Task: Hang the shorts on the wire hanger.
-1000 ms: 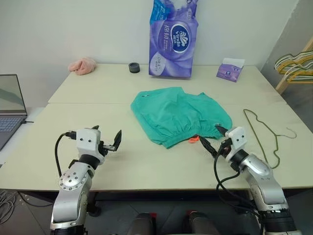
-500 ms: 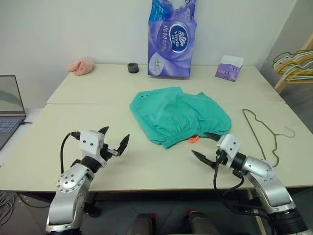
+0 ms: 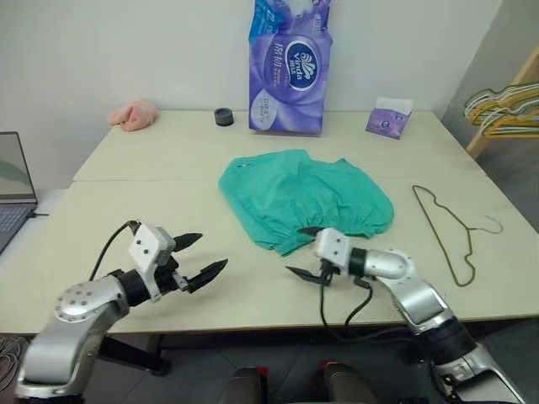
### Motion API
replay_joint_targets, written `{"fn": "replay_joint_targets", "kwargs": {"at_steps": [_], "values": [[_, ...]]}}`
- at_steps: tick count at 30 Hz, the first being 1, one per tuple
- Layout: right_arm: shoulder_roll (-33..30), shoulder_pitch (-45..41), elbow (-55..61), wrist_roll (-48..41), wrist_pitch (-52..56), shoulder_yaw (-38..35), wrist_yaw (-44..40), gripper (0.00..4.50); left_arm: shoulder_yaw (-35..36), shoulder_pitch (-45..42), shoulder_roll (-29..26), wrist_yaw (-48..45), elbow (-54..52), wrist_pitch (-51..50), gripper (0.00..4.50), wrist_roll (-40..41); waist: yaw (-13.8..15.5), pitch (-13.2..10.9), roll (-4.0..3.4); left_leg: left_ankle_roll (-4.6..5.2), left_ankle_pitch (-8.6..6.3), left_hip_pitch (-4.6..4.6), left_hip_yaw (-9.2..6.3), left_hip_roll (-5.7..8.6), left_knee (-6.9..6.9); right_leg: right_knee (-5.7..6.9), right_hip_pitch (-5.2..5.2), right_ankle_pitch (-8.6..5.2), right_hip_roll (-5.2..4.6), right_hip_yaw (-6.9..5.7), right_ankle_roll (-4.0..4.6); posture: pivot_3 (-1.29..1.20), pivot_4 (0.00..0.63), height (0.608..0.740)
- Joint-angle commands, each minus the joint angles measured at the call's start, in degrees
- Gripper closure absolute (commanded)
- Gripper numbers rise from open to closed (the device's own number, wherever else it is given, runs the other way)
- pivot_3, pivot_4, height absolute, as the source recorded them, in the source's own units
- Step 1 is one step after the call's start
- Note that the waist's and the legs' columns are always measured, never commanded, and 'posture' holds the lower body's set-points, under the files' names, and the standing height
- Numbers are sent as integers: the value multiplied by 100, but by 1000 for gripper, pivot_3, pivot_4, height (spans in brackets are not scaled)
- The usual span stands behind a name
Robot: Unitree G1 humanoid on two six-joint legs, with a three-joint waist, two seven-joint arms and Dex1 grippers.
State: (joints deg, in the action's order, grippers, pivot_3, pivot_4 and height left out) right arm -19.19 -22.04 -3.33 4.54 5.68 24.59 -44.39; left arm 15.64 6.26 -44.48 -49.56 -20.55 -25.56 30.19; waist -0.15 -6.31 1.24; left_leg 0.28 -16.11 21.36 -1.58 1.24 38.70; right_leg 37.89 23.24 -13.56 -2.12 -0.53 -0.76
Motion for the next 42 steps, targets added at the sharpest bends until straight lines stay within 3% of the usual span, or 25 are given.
{"fn": "replay_joint_targets", "kwargs": {"at_steps": [1, 5, 8, 16, 19, 25, 30, 42], "values": [[271, -436, -388, 344, 79, 140, 271, 25, 232, -168, -262, -213, -48, -73, 0, 152, 0, 0, 0, 0, 0, -2, 0, 0, 0, 1, 0, 0, 0, 0, 0, 4, 71, 740], [634, -740, -979, 674, 301, 206, 687, 25, 245, -362, -284, -132, 64, -59, 0, 86, 12, 0, 0, -1, 0, -2, -2, 2, 0, 1, -1, 0, 2, -1, 0, 11, 72, 740], [755, -830, -1172, 822, 499, 240, 775, 568, 198, -398, -261, -106, 59, -47, 0, 55, 1, -1, -1, -5, -2, -4, -2, 2, -1, 1, 0, 1, 0, 2, 1, 8, 74, 740], [803, -998, -1224, 915, 1045, 127, 898, 3298, -5, -547, -185, -113, 165, 173, 0, -170, 2, 0, -1, -6, -3, -18, -1, 1, -7, 5, -6, -1, -3, 5, 4, -3, 74, 740], [600, -963, -733, 816, 1200, 127, 565, 4404, -198, -757, -117, -59, 361, 495, 0, -474, 4, -1, -2, -6, -3, -21, 0, 1, -12, 4, -6, -1, -2, 4, 3, -26, 73, 740], [-186, -792, 985, 184, 1981, -284, -381, 4460, -746, -1387, 99, 82, 932, 1580, 0, -1382, -16, -7, -8, -6, -3, -18, 3, 4, -16, 1, -4, -1, -4, 3, 2, -59, 80, 740], [-866, -639, 2297, -590, 2774, -714, -1023, 4460, -1173, -1903, 258, -133, 1384, 2141, 0, -1671, -73, -8, -9, -6, -2, -22, 5, -1, -35, -3, -2, -1, -8, 1, 2, -94, 83, 740], [-1712, -539, 3795, -2071, 4088, -1531, -1292, 4460, -2120, -3025, 562, -108, 3465, 3646, 0, -2930, -346, -15, -5, -5, -2, -31, 4, -8, -64, -13, -2, -8, -8, 2, -8, -197, 99, 740]]}}
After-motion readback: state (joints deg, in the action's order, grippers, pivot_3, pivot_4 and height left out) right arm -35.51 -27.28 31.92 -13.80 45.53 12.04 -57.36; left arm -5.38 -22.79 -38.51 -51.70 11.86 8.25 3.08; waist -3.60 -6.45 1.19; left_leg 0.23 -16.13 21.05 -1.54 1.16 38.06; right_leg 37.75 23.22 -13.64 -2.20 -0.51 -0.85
